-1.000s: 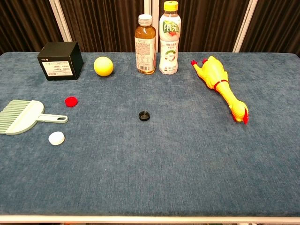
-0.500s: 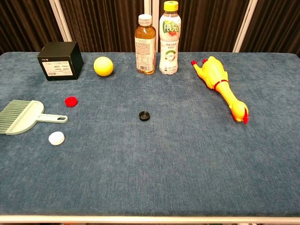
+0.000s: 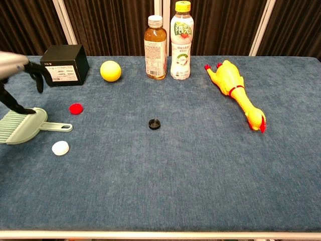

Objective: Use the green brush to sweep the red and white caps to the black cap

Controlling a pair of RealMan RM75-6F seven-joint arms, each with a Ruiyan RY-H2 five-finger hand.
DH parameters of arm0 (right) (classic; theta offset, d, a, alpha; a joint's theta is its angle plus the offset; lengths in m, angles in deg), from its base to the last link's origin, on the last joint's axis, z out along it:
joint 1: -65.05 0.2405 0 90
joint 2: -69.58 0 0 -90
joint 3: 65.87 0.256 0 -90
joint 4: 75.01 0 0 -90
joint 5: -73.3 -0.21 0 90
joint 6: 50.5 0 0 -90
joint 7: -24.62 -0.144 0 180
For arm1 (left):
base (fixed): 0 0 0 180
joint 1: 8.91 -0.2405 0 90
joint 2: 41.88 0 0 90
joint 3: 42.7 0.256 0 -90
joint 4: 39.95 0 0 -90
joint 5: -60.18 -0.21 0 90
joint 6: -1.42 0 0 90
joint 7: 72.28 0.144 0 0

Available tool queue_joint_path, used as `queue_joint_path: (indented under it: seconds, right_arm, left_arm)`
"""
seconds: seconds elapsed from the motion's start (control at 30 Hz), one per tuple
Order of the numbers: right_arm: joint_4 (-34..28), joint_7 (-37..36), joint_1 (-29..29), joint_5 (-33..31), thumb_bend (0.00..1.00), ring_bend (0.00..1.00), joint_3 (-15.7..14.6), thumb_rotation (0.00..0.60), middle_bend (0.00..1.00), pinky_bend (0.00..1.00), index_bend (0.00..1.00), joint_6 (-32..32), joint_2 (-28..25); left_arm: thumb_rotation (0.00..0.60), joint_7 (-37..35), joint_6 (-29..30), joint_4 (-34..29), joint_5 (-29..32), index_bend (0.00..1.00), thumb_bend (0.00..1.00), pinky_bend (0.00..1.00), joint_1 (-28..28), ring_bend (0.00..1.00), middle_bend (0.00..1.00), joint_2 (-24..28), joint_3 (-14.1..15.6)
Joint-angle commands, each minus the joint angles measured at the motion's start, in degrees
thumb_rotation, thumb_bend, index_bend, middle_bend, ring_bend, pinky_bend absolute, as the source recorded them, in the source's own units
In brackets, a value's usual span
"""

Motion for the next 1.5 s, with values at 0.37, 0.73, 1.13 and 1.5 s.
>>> queue_joint_path:
  seconds: [0.37, 0.73, 1.13, 1.5]
  right_arm:
    - [0.49, -0.52, 0.19, -0.25, 0.11, 0.04, -0.21, 0.6, 0.22, 0.04, 0.15, -0.49, 0.31]
    - [0.83, -1.01, -0.29, -0.53, 0.11, 0.04, -0.62, 0.6, 0.22, 0.04, 0.15, -0.32, 0.52]
    - [0.64, -0.54, -0.36, -1.16, 0.11, 0.04, -0.49, 0.6, 0.22, 0.04, 0.15, -0.49, 0.41]
    - [0.89, -0.72, -0.85, -1.89, 0.11, 0.04, -0.49, 0.6, 0.22, 0.04, 0.15, -0.21, 0.69]
  left_arm:
    - [0.6, 4.96, -0.09, 4.59, 4.8, 0.37, 0.17, 0.16, 1.79, 0.29, 0.45, -6.18, 1.82]
    - [0.6, 5.18, -1.15, 9.14, 4.39, 0.38, 0.17, 0.16, 2.93, 0.29, 0.45, -8.7, 3.41]
    - [0.6, 3.39, -2.78, 12.28, 3.72, 0.4, 0.18, 0.16, 3.46, 0.29, 0.47, -9.86, 4.34]
    - [0.6, 2.5, -3.87, 13.44, 3.15, 0.43, 0.26, 0.16, 4.08, 0.3, 0.51, -10.09, 4.73]
